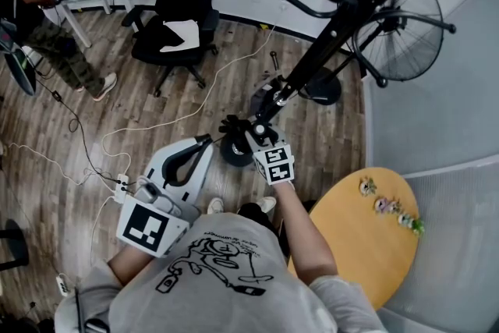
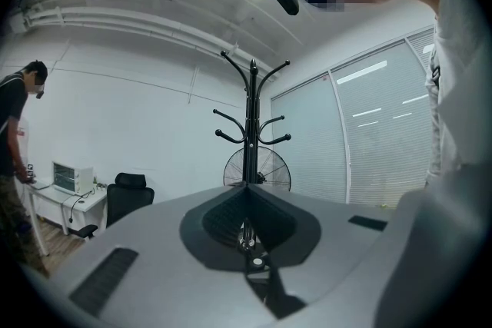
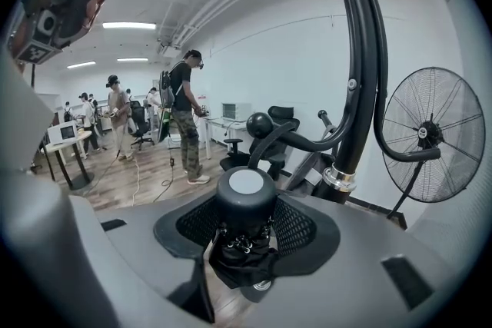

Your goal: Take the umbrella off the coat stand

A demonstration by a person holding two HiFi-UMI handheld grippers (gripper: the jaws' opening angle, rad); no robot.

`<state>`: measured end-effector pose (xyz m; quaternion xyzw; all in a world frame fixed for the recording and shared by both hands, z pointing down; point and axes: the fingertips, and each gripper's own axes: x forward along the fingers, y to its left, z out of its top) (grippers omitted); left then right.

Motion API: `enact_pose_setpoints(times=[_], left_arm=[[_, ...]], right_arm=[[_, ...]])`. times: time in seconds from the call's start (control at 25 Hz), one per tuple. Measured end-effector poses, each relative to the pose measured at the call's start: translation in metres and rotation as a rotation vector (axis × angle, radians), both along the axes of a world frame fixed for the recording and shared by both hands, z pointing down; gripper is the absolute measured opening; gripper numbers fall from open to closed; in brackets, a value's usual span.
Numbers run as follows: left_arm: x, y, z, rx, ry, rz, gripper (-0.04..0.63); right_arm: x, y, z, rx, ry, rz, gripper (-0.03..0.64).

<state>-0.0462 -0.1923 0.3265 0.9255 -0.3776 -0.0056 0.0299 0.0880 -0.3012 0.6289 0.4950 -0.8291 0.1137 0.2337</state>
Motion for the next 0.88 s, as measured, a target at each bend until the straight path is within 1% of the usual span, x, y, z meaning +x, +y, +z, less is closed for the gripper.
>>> enact_pose_setpoints(times=[0.36, 0.88], left_arm=[[-0.002, 0.000, 0.001, -0.003, 0.001, -0.002, 0.008], [-0.001, -0.005, 0.004, -0.010, 0.004, -0.002, 0.008]], right_arm=[[-0.009, 0.006, -0.020, 0.040, -0.021, -0.014, 0.216], [-0.015, 0.021, -0.035, 0.037, -0.026, -0.025, 0.215]])
